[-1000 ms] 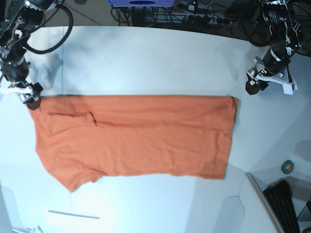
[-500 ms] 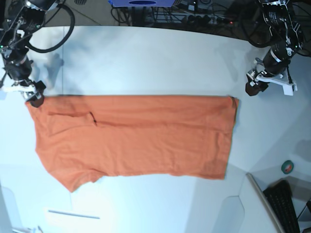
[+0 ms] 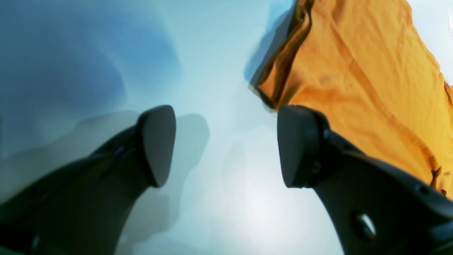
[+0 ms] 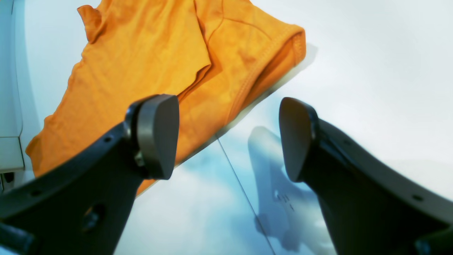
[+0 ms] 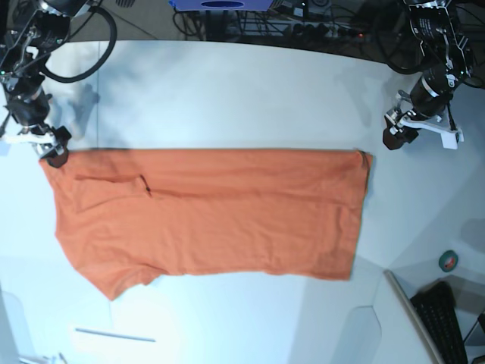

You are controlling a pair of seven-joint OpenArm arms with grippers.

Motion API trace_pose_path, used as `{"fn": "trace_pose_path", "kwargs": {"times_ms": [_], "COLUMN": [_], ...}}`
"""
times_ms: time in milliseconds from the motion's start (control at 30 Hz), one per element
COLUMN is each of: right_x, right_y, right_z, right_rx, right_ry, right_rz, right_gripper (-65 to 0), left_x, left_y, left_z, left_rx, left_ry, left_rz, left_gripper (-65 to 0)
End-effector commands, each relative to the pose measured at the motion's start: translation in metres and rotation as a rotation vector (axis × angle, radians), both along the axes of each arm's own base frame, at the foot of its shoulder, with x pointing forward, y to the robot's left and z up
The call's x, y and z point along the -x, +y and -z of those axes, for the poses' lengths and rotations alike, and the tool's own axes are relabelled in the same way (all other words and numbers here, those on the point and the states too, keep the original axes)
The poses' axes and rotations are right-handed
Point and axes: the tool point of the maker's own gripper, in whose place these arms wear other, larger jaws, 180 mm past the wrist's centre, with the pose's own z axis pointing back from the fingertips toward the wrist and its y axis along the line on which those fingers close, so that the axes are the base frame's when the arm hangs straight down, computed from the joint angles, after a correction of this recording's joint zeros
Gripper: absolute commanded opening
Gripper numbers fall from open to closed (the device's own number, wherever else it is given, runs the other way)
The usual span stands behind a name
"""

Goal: Layout the t-shirt on the table in an organized manner, then fold the t-shirt properly
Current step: 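Lower both grippers, pinch the collar edge and drag it away from the hem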

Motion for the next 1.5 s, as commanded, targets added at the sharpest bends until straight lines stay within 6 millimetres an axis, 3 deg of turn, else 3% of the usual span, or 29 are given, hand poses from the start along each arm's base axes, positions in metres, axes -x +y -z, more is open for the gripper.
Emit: {"fn": "trace_pose_path", "kwargs": {"times_ms": [0,133,333,667,800,933,1200,1467], "right_x": [-0.007,-0.005,-0.008,-0.014,-0.019,-0.02,-0.035,-0.046], "right_y": [-0.008,-0.007,-0.002,-0.023,-0.026,-0.03,-0.027,-0.029], "right_z": [-0.012,-0.01,0.009,0.041,0.047,0.059,0.053,0.051], "right_rx": [0.023,0.017,-0.034,-0.15,-0.173,-0.218,-0.227,-0.236], "right_ry": [-0.046,-0.041,-0.016,0.019,0.03,0.082,0.061,0.045], "right_rz": [0.01,0.014,0.029,0.153,0.167,0.234,0.228,0.237], "right_gripper": [-23.3,-23.3,-23.3,-23.3,-23.3,-23.3,-23.3,-23.3], "left_x": [-0.008,-0.016,-0.02,-0.035,-0.051,-0.063,-0.083,-0.085], "left_y": [0.007,0.004,0.007,0.007,-0.019,-0.033,-0.036,-0.047], "left_z": [-0.012,-0.013,0.008,0.0,0.002,0.019,0.024,0.03], "left_rx": [-0.023,-0.017,0.035,0.03,0.039,0.088,0.131,0.162], "left_ry": [-0.039,-0.051,-0.013,-0.041,-0.04,-0.005,-0.004,0.004], "left_rz": [0.002,0.007,-0.032,-0.022,0.064,0.079,0.056,0.054], "left_gripper": [-21.6,-21.4,-21.4,-21.4,-21.4,-21.9,-22.1,-22.5]}}
